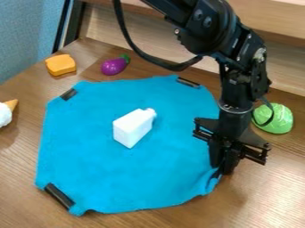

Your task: Fold the cloth from right to left

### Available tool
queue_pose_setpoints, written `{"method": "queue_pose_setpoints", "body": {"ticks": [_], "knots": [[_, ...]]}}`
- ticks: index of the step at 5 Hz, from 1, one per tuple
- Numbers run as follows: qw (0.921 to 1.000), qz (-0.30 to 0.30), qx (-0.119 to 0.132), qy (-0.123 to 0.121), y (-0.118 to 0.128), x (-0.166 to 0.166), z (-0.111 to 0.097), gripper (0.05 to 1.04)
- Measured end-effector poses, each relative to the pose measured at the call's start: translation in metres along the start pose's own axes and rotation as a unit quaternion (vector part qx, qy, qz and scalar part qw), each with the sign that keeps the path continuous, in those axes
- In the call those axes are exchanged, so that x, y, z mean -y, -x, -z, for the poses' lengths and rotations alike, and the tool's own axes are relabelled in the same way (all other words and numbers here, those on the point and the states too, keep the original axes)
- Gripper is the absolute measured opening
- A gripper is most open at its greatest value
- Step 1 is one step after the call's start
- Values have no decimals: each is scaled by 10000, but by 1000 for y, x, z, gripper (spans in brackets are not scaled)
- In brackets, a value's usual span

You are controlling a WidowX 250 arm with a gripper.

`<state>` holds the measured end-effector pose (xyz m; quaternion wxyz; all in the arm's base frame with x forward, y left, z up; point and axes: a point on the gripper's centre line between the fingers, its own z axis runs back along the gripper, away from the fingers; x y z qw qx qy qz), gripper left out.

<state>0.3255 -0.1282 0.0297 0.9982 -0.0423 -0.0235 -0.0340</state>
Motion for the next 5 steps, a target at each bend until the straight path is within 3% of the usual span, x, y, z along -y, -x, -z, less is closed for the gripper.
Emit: {"method": "queue_pose_setpoints", "body": {"ticks": [1,2,3,5], "knots": [[9989,307,-65,339,-6,12,-12,72],[9965,427,222,688,-20,1,-53,57],[9961,310,389,732,-22,-21,-83,55],[9931,-454,500,959,-13,-100,-123,55]]}}
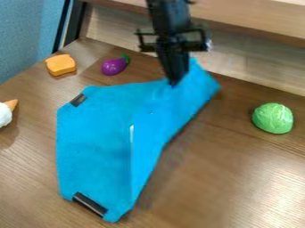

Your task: Fold the cloth from right to left

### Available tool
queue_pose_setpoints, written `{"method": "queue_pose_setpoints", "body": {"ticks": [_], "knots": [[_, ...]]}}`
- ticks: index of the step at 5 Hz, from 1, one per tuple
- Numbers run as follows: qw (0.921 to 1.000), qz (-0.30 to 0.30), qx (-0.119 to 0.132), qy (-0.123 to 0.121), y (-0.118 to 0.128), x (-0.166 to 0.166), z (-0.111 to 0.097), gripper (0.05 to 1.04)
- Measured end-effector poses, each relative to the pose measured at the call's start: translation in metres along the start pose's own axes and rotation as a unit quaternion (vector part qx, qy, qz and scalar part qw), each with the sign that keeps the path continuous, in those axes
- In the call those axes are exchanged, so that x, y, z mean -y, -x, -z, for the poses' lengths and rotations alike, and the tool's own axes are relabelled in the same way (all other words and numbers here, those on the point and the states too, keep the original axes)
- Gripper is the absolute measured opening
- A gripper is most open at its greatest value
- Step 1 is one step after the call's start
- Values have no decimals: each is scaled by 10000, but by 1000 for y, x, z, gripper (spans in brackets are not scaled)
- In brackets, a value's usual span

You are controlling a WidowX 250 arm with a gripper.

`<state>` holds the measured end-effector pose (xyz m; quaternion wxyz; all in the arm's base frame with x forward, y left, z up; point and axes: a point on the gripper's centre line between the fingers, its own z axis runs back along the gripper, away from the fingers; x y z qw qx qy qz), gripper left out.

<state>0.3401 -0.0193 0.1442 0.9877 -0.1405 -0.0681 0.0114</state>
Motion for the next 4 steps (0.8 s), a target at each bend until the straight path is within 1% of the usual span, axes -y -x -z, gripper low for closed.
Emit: {"method": "queue_pose_setpoints", "body": {"ticks": [1,2,3,4], "knots": [[9990,-441,-41,16,11,-42,-10,55],[9982,-587,-91,24,21,-66,-12,55],[9961,-824,-309,-32,33,-97,-1,78],[9951,-904,-409,-34,38,-108,7,235]]}}
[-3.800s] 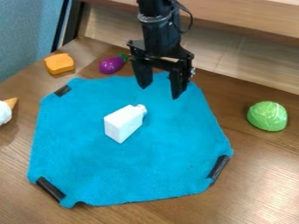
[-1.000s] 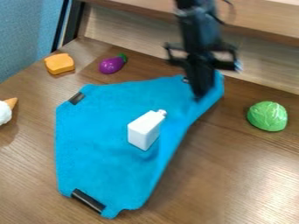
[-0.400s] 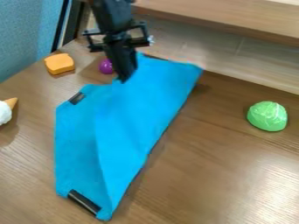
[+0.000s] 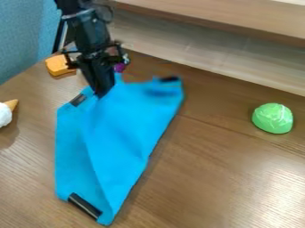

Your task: Fold the cloth from right to left

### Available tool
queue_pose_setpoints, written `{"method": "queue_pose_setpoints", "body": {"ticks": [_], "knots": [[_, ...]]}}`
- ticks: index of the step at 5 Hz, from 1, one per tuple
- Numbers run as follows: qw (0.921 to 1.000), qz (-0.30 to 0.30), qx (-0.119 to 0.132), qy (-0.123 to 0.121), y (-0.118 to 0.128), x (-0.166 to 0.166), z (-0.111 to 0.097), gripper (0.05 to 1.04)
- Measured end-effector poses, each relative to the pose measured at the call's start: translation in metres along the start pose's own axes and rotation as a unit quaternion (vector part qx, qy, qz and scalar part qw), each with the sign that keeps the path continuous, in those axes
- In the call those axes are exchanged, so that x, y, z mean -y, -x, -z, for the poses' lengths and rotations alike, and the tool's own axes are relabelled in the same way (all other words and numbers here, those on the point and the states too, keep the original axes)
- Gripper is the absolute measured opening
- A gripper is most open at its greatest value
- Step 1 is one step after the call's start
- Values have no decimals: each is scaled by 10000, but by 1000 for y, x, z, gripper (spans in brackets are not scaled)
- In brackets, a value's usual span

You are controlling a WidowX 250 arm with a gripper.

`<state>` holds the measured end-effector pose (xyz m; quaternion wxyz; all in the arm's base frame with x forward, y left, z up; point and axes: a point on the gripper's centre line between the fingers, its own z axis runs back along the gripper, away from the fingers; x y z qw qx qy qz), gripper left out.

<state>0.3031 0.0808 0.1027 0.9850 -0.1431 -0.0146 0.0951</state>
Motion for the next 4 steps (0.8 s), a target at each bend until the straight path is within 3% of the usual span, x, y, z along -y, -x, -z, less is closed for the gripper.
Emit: {"method": "queue_pose_setpoints", "body": {"ticks": [2,3,4], "knots": [[9997,-233,-97,29,2,-11,7,812],[9995,-275,-121,37,2,-10,7,1003],[9999,-126,-59,21,-6,4,2,1001]]}}
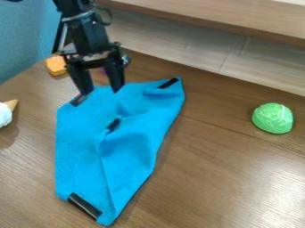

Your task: Fold the cloth from right to left

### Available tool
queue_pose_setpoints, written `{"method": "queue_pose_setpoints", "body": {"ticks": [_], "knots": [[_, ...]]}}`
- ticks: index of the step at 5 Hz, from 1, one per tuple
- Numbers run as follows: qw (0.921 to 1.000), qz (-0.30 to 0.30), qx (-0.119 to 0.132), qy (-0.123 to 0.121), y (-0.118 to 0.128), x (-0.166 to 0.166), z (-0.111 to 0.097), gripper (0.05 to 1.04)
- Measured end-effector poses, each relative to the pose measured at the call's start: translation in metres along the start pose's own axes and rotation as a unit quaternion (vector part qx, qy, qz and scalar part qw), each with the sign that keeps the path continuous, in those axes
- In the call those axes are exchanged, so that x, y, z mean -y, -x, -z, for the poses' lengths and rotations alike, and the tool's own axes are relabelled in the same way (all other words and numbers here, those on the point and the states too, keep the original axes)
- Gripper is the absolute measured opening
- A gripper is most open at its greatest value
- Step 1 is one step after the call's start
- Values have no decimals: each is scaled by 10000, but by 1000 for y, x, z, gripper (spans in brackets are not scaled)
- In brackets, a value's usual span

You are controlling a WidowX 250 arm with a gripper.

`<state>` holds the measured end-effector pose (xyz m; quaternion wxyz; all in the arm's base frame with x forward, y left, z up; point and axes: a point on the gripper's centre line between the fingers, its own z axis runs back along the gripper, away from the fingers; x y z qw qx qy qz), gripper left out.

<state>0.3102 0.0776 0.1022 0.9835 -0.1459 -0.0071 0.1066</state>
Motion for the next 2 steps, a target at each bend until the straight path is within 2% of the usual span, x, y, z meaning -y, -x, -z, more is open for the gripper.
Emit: {"method": "queue_pose_setpoints", "body": {"ticks": [2], "knots": [[9946,967,30,-378,-21,77,-10,1000]]}}
